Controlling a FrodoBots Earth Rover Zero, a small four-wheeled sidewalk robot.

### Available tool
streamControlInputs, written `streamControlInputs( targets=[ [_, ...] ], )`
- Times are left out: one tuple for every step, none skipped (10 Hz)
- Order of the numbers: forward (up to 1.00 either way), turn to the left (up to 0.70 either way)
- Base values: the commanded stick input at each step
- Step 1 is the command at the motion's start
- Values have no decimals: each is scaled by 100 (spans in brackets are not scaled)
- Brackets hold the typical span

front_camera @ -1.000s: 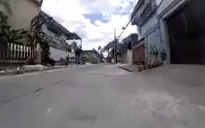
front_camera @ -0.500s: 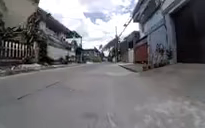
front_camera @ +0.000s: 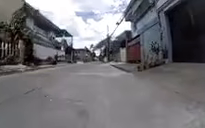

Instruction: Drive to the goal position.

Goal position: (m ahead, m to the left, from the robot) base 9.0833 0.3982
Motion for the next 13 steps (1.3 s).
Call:
streamControlInputs(
  targets=[
    [100, 0],
    [100, 0],
    [100, 0],
    [100, 0],
    [100, 0],
    [100, 0],
    [100, 0],
    [100, 0],
    [100, 0],
    [100, -3],
    [100, -10],
    [100, -40],
    [100, -40]
  ],
)
